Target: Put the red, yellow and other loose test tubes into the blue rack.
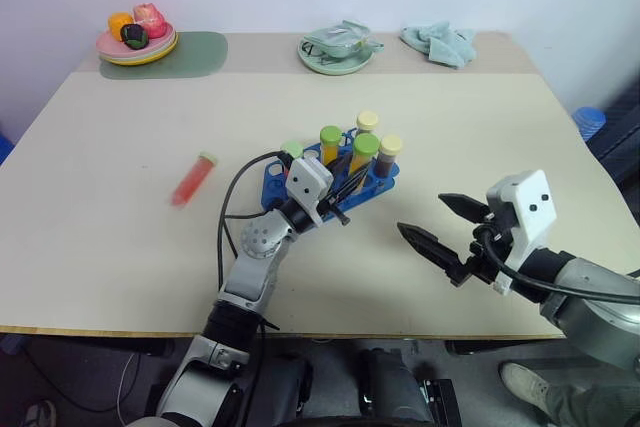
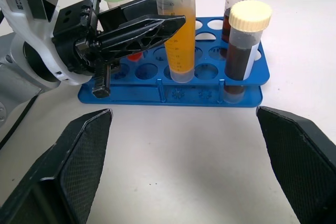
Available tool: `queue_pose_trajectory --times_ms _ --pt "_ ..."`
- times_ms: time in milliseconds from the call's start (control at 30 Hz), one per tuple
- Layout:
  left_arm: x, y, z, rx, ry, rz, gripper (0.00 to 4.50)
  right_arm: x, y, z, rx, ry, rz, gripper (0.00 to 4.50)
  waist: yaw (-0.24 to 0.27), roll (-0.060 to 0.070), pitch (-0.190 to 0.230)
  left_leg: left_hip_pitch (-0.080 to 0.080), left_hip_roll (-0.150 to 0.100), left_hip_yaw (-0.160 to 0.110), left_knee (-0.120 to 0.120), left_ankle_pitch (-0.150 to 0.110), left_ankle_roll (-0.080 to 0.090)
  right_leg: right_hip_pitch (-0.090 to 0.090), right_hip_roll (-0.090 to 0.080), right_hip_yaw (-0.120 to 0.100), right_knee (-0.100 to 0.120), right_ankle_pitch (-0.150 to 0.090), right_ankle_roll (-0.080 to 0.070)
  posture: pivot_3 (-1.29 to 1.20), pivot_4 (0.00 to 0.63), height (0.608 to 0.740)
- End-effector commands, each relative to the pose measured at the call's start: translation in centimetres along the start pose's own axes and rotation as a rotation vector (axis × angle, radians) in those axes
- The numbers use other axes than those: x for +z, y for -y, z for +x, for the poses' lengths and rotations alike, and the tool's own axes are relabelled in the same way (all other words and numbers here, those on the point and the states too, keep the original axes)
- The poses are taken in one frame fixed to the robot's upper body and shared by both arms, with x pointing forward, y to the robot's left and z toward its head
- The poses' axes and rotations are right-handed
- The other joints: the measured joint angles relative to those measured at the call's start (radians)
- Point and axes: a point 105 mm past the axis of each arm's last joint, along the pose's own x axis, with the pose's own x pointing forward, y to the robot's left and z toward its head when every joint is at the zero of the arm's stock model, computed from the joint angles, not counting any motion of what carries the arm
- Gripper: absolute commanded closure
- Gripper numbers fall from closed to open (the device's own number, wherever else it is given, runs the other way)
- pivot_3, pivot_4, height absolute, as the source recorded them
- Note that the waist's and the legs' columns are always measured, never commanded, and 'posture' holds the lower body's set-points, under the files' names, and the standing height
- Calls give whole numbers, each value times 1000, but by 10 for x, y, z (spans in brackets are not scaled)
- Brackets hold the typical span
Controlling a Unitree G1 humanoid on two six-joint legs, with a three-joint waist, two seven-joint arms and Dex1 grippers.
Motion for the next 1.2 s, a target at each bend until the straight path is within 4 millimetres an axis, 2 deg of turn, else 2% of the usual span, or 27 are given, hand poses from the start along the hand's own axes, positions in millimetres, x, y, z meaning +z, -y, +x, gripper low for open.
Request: queue_pose_trajectory --times_ms 33,200,467,900,1200 --pt "-8 -4 0 22 -31 14 3813 8 -1 -1 15 36 -19 0 0 0 0 0 0 0 0 0 0 0 0 0 0 0 0 0 150 740" --pt "-14 -2 1 22 -42 19 3813 11 0 -1 24 32 -28 0 0 0 0 0 0 0 0 0 0 0 0 0 0 0 0 0 150 740" --pt "-22 18 -5 -52 -57 27 3813 18 1 -7 41 9 -34 0 3 0 0 1 0 0 0 0 0 1 0 0 0 0 0 0 150 740" --pt "-26 10 -3 -10 -81 39 3813 17 4 -7 51 -8 -26 0 24 0 0 1 0 0 0 -1 2 2 0 0 -2 0 1 0 150 740" --pt "-28 13 -11 -43 -96 14 3813 16 3 -6 55 -3 -29 0 23 0 0 1 0 0 0 -1 2 2 0 0 -2 0 1 0 150 740"
